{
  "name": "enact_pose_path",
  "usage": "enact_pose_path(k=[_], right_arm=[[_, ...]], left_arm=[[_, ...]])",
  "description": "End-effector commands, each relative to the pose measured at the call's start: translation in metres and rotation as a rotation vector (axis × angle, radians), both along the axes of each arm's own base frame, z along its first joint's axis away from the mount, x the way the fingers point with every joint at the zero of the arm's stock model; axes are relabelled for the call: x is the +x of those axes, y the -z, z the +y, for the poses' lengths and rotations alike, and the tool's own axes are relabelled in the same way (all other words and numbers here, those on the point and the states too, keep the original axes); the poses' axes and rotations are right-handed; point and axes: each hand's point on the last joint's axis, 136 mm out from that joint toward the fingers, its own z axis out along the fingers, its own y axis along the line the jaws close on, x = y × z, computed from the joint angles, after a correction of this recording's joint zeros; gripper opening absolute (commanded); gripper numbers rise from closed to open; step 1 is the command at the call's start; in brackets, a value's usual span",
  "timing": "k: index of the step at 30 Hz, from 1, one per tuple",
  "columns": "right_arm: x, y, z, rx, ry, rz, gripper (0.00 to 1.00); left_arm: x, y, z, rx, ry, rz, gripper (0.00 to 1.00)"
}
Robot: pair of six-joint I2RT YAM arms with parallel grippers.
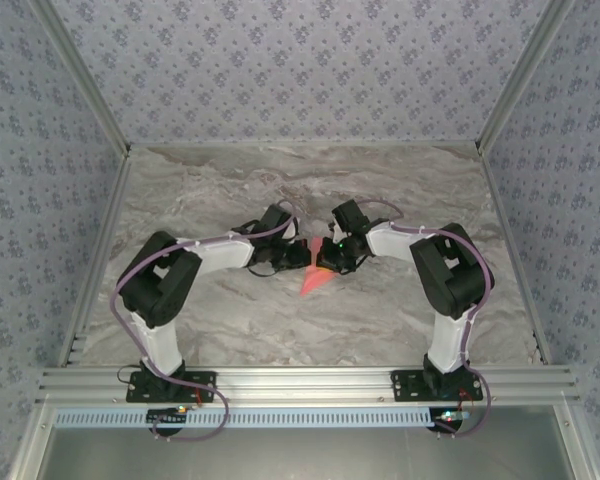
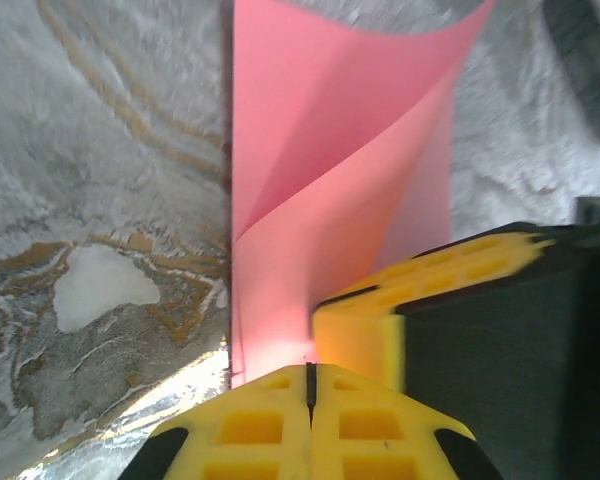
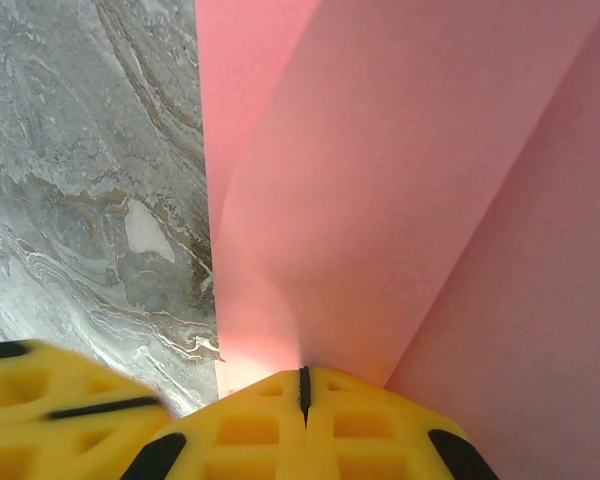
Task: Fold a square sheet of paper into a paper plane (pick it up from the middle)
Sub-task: Fourth fold the wing at the center of the table.
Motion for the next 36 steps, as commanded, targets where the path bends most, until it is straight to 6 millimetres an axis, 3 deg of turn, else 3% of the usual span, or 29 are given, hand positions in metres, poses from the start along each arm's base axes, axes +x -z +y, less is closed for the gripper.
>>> enact_pose_path(k=[1, 11, 23, 36], right_arm=[[-0.021, 0.04, -0.028, -0.138, 0.02, 0.087, 0.0], [-0.021, 0.041, -0.028, -0.135, 0.031, 0.087, 0.0], [-0.015, 0.039, -0.025, -0.101, 0.08, 0.094, 0.0], [-0.004, 0.027, -0.019, -0.036, 0.121, 0.081, 0.02]], left_arm=[[0.011, -0.035, -0.002, -0.029, -0.012, -0.081, 0.02], [-0.003, -0.018, -0.011, -0.094, -0.018, 0.01, 0.02], [-0.037, -0.006, -0.014, -0.112, -0.024, 0.099, 0.02], [-0.037, 0.013, -0.002, -0.013, -0.05, 0.112, 0.01]])
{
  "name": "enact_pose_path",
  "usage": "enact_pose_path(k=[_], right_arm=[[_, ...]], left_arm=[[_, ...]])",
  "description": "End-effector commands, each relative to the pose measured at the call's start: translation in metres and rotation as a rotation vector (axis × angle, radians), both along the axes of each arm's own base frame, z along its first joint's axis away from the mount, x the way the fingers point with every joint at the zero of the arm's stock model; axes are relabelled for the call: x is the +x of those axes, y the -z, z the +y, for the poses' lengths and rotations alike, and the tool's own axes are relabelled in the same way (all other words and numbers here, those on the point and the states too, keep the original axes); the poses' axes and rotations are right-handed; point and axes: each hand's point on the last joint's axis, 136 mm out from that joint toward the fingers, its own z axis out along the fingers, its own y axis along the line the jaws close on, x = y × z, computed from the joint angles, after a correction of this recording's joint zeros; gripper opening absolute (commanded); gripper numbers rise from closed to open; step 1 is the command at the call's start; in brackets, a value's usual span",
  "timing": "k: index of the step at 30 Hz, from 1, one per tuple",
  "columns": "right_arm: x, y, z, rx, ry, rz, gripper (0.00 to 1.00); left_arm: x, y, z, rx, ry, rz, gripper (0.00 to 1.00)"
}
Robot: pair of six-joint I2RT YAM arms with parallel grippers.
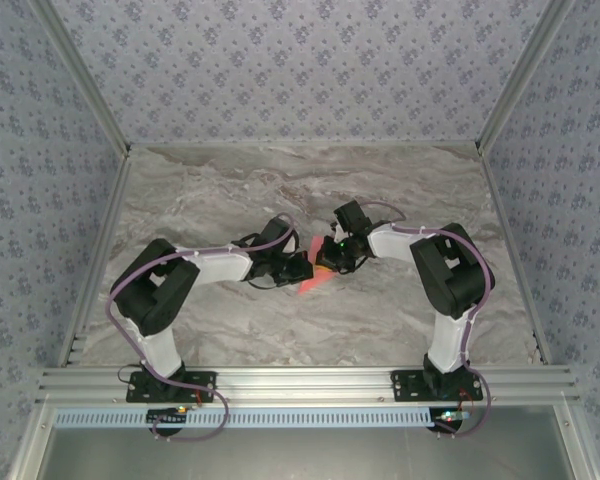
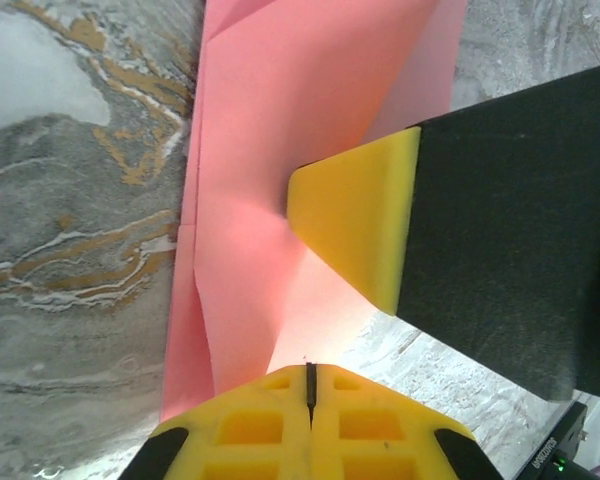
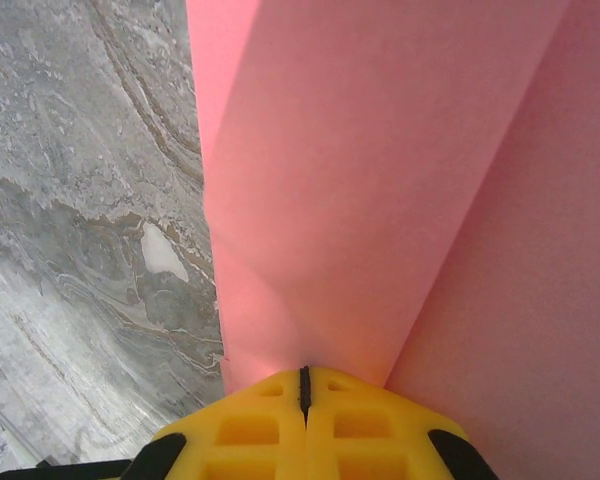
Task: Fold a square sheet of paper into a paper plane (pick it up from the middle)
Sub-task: Fourth fold the wing at the center of the table.
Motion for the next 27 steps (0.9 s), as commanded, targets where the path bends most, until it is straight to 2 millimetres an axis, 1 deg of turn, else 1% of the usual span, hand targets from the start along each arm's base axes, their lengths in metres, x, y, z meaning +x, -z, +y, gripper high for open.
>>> enact_pose_path(k=[1, 9, 15, 27], right_arm=[[-0.009, 0.027, -0.021, -0.087, 0.053, 0.064, 0.03], [-0.008, 0.025, -0.019, -0.076, 0.045, 0.062, 0.04], [-0.006, 0.02, -0.016, -0.056, 0.041, 0.046, 0.05], [0.011, -0.008, -0.001, 0.056, 0.012, -0.072, 0.12]], left_arm=[[0.002, 0.002, 0.003, 0.043, -0.004, -0.011, 0.01], [0.004, 0.01, 0.012, 0.107, -0.02, -0.014, 0.01], [0.004, 0.015, 0.015, 0.126, -0.022, -0.01, 0.0], [0.003, 0.019, 0.015, 0.135, -0.014, -0.002, 0.0]])
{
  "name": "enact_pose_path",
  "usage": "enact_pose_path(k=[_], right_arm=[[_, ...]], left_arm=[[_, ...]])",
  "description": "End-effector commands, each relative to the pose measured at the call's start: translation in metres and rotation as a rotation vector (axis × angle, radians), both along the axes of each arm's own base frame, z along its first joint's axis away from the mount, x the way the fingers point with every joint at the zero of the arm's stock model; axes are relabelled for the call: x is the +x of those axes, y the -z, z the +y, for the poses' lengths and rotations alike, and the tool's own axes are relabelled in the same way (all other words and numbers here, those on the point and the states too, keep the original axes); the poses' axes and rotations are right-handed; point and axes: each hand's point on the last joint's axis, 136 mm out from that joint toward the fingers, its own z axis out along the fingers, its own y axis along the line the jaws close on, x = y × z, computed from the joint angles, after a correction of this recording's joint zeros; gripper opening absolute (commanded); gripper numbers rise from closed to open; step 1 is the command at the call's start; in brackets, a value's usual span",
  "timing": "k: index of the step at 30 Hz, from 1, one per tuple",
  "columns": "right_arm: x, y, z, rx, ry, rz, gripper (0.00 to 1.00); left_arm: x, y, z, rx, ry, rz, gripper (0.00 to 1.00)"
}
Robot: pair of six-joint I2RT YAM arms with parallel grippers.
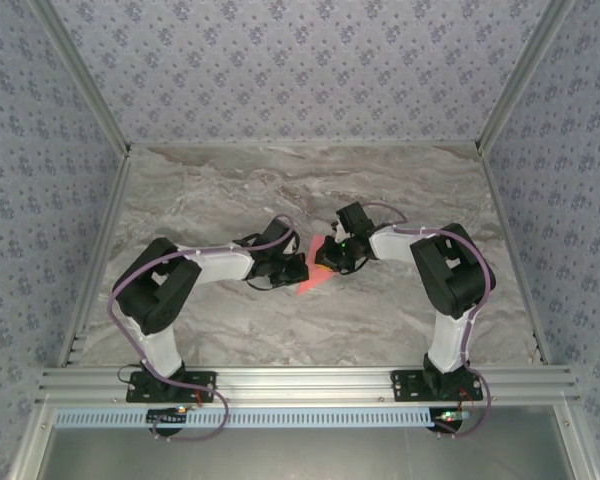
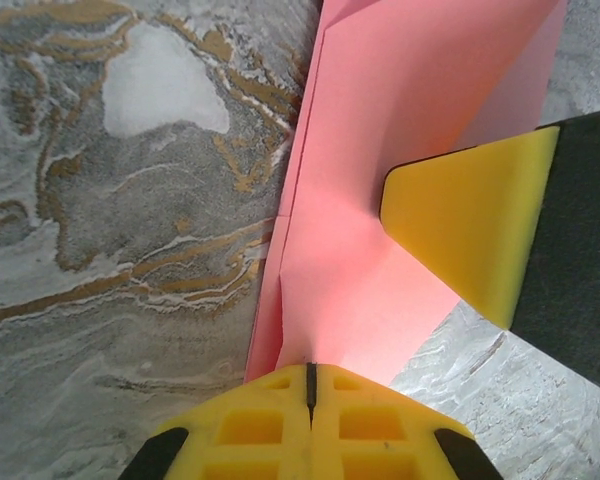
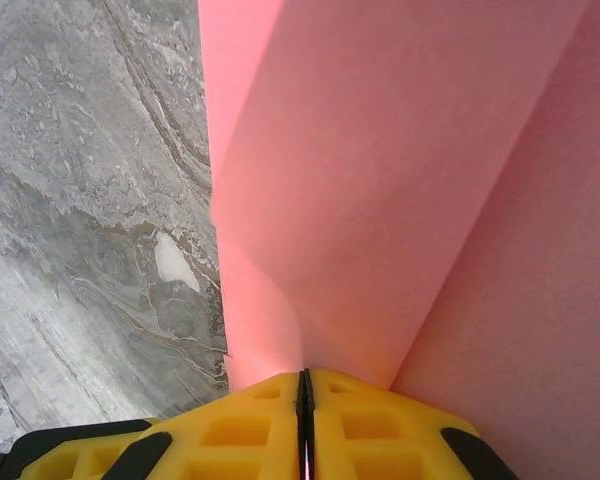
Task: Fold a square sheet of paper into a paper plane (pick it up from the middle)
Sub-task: Fourth fold the wing at the center of the table.
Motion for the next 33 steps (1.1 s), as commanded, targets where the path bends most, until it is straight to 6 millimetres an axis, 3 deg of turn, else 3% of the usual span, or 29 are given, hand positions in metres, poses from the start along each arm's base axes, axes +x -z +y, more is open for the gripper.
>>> enact_pose_path(k=[1, 13, 23, 33], right_arm=[[0.008, -0.008, -0.002, 0.019, 0.01, -0.046, 0.12], [0.019, -0.016, 0.005, 0.041, -0.007, -0.094, 0.13], [0.034, 0.002, -0.02, -0.1, 0.029, -0.096, 0.13], [0.034, 0.02, -0.036, -0.151, 0.069, -0.057, 0.11]], left_arm=[[-0.001, 0.005, 0.001, 0.036, 0.015, 0.005, 0.0], [-0.002, 0.008, 0.003, 0.05, 0.021, 0.006, 0.0], [-0.003, 0.01, 0.006, 0.065, 0.02, 0.009, 0.0], [-0.003, 0.01, 0.007, 0.068, 0.017, 0.009, 0.0]])
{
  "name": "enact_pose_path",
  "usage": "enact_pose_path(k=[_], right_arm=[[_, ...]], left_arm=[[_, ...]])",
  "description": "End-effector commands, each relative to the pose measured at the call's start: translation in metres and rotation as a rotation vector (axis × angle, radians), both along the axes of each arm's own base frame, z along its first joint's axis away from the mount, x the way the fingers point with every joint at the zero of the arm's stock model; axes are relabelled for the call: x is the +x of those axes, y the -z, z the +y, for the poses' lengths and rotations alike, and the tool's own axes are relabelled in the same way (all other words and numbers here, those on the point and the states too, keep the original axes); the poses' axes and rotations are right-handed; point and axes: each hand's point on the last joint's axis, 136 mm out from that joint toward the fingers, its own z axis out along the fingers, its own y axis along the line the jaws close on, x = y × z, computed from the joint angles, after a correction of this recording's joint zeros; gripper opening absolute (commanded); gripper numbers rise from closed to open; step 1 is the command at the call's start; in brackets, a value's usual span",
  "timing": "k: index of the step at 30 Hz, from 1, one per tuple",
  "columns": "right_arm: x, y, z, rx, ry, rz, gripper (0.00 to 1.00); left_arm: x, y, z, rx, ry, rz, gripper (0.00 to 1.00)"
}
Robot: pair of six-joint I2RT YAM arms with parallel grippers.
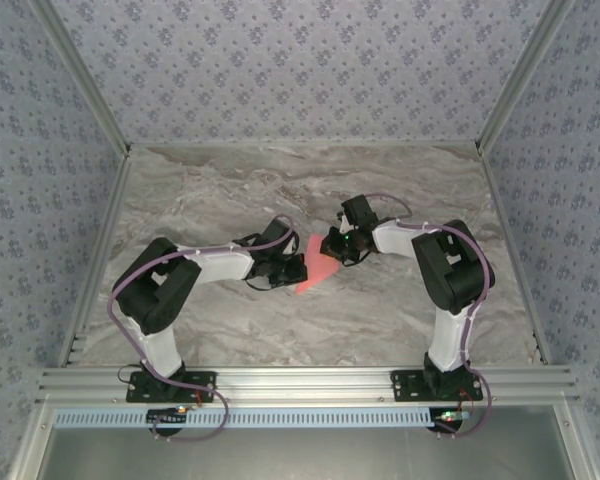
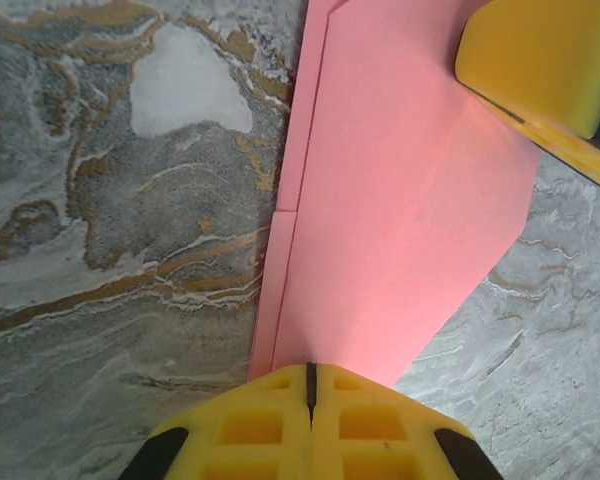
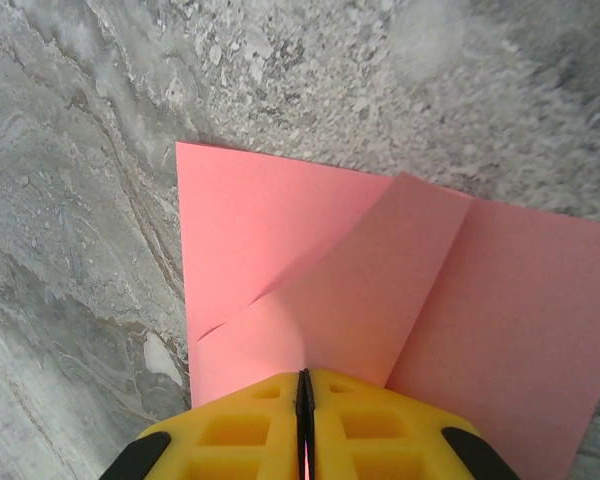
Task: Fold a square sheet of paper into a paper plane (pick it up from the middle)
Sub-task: Fourth fold the wing at the center of the table.
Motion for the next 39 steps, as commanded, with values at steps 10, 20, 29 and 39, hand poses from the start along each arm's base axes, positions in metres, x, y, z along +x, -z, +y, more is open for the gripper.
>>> enact_pose_path(k=[10, 20, 29, 39], right_arm=[[0.0, 0.02, -0.017, -0.074, 0.025, 0.039, 0.11], [-0.002, 0.023, -0.016, -0.07, 0.026, 0.053, 0.11], [-0.003, 0.02, -0.015, -0.059, 0.021, 0.053, 0.11], [0.008, -0.015, 0.0, 0.028, -0.049, -0.049, 0.1]], left_arm=[[0.011, -0.022, -0.008, -0.01, 0.035, -0.057, 0.0], [0.03, -0.034, -0.028, -0.054, 0.057, -0.1, 0.02], [0.03, -0.005, -0.019, 0.03, 0.038, -0.046, 0.02], [0.025, 0.009, -0.004, 0.101, 0.021, -0.029, 0.0]])
